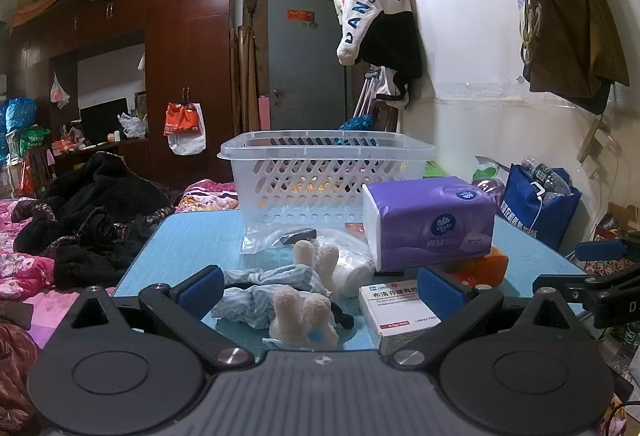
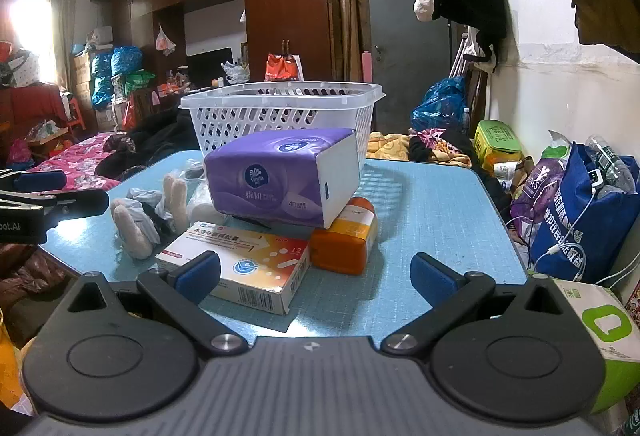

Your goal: Organize objects

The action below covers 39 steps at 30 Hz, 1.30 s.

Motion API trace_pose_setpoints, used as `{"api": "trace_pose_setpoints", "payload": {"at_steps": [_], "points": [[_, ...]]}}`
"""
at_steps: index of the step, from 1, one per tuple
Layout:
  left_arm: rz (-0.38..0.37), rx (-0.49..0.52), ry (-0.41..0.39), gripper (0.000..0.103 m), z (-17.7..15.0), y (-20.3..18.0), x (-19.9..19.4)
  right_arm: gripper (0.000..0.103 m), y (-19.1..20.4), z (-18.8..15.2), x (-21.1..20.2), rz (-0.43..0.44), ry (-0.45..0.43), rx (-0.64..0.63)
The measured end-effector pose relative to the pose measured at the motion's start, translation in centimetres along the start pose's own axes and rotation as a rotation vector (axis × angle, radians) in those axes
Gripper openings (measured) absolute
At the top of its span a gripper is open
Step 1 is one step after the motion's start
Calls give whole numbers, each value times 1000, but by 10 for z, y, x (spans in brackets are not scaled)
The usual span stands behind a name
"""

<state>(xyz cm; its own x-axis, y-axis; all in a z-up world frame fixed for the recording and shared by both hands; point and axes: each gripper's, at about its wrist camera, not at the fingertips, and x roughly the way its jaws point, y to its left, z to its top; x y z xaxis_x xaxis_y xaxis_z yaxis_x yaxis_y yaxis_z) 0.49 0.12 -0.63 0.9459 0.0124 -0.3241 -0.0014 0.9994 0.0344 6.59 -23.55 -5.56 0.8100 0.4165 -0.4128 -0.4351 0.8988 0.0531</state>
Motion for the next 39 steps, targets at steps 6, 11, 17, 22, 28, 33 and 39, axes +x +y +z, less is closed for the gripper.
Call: {"api": "trace_pose_setpoints", "payload": {"at_steps": [6,11,17,22,28,33,39], "points": [[1,2,1,103,0,0,0,103,-1,0,0,13,5,10],[2,1,2,103,0,-1,0,103,-1,-1,0,14,9,10],[-1,-7,0,103,-1,0,1,103,0,-1,1,10,11,3],[-3,-2,3,103,-2,0,1,103,0,-1,1,9,12,2],[-4,-3,4,103,-1,1,0,103,1,-1,1,5,10,-6],[-5,-2,6,103,-1,0,0,103,2,-1,2,1,10,-16],[-7,2,8,103,0,-1,0,103,2,-2,2,1,11,-12]]}}
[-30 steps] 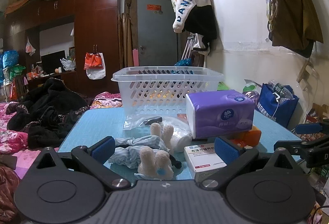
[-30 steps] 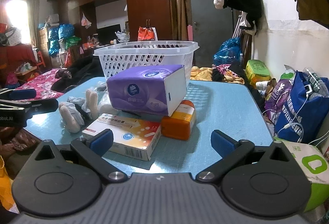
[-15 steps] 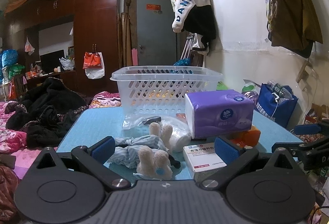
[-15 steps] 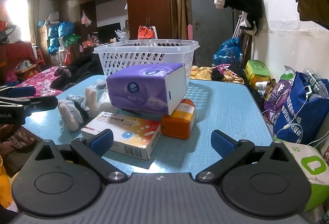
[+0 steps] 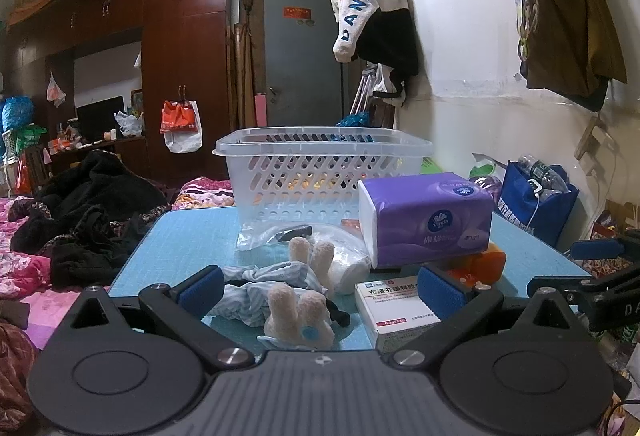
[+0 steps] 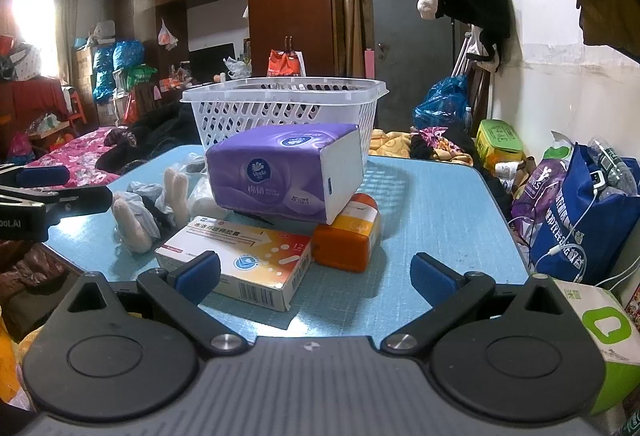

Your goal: Organize objects

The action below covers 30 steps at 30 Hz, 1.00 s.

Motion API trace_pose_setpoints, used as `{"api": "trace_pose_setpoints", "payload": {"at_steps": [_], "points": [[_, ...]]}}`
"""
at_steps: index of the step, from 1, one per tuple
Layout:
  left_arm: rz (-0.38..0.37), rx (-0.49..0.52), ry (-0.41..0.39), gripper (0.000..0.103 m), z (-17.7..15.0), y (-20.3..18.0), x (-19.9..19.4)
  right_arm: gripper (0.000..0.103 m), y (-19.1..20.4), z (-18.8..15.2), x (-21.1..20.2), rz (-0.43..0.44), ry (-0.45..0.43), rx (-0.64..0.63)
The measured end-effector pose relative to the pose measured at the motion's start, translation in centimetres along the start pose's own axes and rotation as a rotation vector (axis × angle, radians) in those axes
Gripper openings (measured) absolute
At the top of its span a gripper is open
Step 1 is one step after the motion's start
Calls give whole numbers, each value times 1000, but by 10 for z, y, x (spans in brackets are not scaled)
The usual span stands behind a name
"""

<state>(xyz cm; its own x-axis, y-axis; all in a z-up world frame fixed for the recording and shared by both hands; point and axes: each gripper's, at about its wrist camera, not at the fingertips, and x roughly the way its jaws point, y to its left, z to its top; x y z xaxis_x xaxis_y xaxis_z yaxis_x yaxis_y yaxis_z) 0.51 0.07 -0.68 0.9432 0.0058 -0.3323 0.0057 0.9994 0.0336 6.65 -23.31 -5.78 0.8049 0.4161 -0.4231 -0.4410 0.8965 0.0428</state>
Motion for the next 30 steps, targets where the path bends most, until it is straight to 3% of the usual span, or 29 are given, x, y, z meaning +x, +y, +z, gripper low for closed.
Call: {"api": "trace_pose_setpoints", "payload": {"at_steps": [24,30], "points": [[-11,2,10,103,-2,-1,3,103,-1,-1,2,-6,-1,-10],[-52,1,-35,103,-2,-2,-2,103,2,-4,-7,65,-97,-54]]}}
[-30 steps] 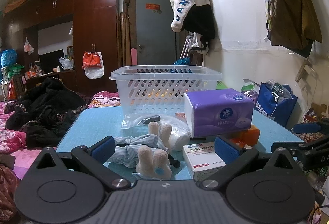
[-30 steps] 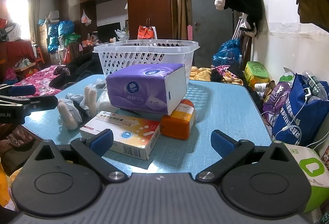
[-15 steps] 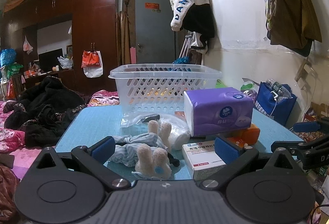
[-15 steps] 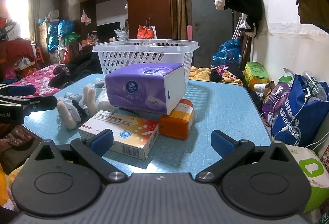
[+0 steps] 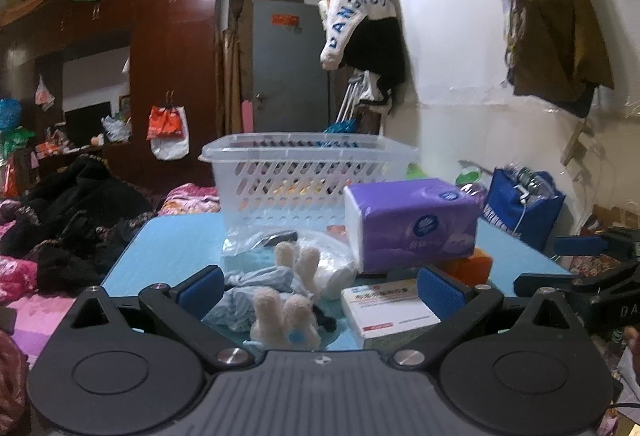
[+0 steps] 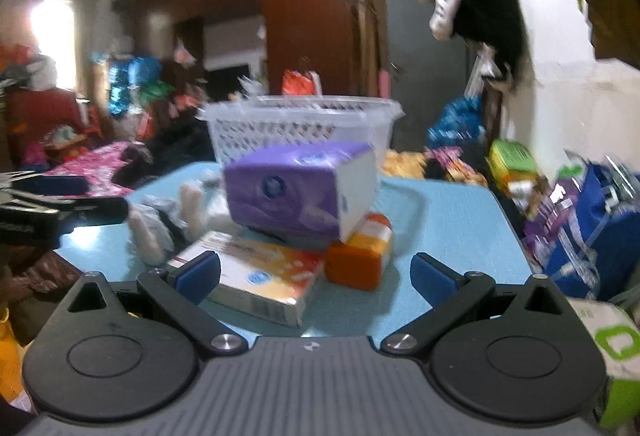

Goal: Organize objects
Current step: 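Move the left tool to the purple tissue pack and close on it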

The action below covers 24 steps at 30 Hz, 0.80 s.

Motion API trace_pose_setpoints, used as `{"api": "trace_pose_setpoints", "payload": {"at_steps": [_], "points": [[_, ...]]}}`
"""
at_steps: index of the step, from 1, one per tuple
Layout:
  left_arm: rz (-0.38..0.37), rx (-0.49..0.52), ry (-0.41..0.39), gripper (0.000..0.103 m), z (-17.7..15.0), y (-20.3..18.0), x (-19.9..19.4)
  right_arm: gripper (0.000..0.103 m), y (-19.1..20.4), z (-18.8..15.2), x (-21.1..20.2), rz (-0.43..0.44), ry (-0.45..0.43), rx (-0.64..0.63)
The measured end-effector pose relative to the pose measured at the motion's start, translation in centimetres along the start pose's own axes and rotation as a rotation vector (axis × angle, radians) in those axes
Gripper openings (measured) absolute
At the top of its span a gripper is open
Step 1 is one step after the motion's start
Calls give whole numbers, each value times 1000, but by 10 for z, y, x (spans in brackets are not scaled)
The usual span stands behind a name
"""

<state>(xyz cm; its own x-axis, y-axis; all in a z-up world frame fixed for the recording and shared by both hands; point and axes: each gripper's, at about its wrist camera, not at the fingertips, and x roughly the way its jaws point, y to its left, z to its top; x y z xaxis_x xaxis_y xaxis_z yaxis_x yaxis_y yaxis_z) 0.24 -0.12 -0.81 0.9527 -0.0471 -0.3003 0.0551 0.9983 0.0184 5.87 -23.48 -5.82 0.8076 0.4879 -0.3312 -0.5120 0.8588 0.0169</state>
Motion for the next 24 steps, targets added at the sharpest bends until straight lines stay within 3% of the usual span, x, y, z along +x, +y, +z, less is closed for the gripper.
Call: {"api": "trace_pose_setpoints", "payload": {"at_steps": [3,5,11,16,19,24], "points": [[-23,6,-39,103,0,-1,-3,103,4,-2,-4,-29,-46,-38],[-25,8,-106,103,0,0,-8,103,2,-4,-6,-34,-93,-44],[-63,28,-200,103,1,11,-3,103,-22,-5,0,32,-175,41],[-90,-27,-151,103,-1,24,11,103,-36,-13,18,-5,-144,46],[-164,-51,-142,103,-3,33,18,103,-47,-8,20,72,-99,115],[-281,3,-122,97,7,28,41,103,-42,2,21,61,-107,65]]}}
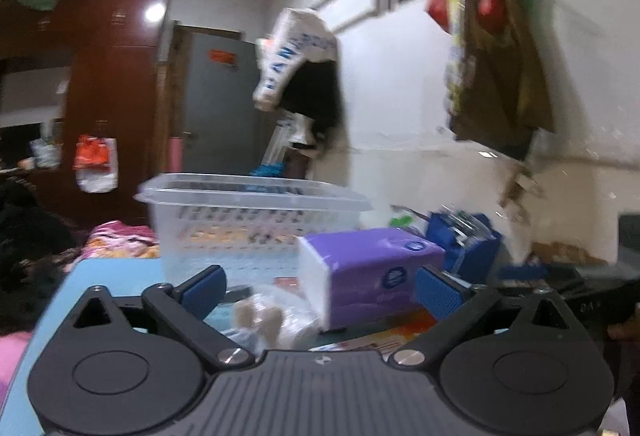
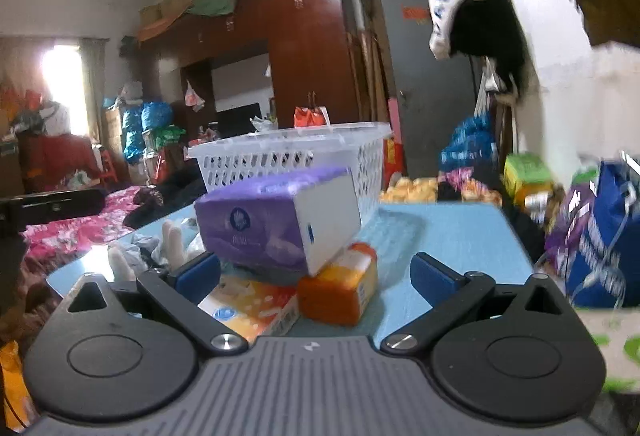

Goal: Organize objects
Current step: 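Move the left tool to the purple tissue pack and close on it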

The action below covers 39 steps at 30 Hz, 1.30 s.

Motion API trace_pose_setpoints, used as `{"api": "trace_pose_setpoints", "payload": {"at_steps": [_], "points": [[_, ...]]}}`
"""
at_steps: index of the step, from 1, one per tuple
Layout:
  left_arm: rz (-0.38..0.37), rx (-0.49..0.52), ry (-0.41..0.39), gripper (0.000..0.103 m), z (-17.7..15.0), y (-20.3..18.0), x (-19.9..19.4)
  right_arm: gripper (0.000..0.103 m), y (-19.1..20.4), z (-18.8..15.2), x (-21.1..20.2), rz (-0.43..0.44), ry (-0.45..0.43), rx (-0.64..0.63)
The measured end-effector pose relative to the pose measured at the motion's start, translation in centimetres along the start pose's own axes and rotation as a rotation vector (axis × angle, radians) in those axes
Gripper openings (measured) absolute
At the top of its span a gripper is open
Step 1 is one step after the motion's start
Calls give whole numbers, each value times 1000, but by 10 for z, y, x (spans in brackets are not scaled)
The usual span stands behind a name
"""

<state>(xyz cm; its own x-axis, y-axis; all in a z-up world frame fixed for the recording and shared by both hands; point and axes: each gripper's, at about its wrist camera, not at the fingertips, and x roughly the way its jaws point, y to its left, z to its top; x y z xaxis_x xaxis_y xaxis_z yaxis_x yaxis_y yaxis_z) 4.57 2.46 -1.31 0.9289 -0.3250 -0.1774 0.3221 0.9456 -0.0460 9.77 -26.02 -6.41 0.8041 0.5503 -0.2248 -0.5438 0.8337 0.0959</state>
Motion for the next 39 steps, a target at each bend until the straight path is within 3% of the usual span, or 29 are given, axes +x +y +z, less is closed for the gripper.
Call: {"api": "trace_pose_setpoints", "payload": {"at_steps": [3,8,12,15,24,26,30,39], "points": [[-36,16,34,89,4,-2,22,103,-4,10,11,12,10,20],[-86,-6,90,89,3,-2,48,103,-16,22,31,19,39,81],[-93,-10,107,73,2,1,57,98,-13,20,42,39,75,5],[-123,-44,115,68,7,10,66,85,-12,19,48,74,90,-35],[-227,-32,139,67,0,21,79,82,-10,20,52,188,107,-158],[-218,-15,152,67,0,20,83,81,-10,20,53,199,110,-176],[-243,-24,180,54,-5,25,91,71,-11,17,56,216,117,-189],[-240,13,139,47,-4,17,82,64,-12,19,47,214,71,-196]]}}
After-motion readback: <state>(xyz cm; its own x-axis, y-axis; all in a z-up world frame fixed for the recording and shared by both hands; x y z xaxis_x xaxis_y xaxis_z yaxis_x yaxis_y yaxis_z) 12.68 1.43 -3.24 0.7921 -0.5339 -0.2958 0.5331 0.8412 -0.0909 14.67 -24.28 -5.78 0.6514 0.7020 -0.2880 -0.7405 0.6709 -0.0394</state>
